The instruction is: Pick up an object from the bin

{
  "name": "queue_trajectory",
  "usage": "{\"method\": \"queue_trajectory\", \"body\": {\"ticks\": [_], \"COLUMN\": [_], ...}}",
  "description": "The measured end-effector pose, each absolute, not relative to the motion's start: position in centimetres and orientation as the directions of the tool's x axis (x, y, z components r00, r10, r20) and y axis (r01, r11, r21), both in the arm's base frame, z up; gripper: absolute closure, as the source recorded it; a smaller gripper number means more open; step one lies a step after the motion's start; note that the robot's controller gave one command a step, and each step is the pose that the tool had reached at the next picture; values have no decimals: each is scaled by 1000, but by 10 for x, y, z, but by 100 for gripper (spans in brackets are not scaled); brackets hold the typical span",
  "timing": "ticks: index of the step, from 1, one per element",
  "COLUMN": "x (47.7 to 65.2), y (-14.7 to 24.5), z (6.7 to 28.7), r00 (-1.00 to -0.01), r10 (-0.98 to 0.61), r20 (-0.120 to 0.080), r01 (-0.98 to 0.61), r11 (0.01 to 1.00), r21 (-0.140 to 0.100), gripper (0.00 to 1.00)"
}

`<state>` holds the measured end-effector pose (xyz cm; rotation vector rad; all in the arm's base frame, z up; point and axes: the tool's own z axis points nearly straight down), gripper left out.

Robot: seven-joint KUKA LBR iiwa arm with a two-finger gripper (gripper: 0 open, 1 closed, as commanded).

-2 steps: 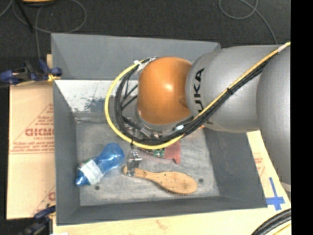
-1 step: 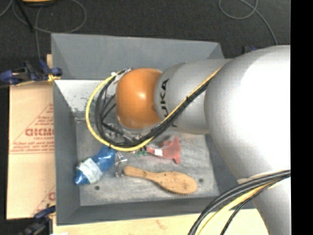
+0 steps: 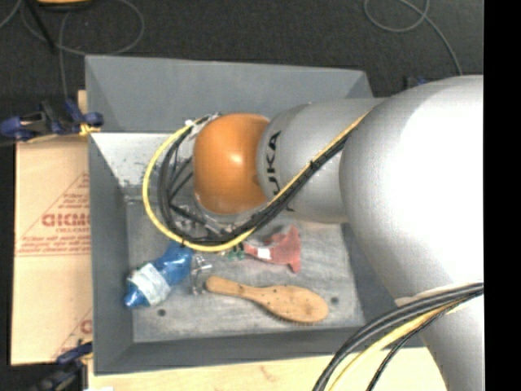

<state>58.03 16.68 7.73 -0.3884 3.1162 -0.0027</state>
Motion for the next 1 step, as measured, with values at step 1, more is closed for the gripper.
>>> {"method": "queue_trajectory", "body": {"ticks": [1], "x": [584], "y": [152], "z": [202], "r00": [-980], "r10": [-201], "r20": [-4], "r01": [-201], "r11": [980], "r21": [0], "gripper": [100]}}
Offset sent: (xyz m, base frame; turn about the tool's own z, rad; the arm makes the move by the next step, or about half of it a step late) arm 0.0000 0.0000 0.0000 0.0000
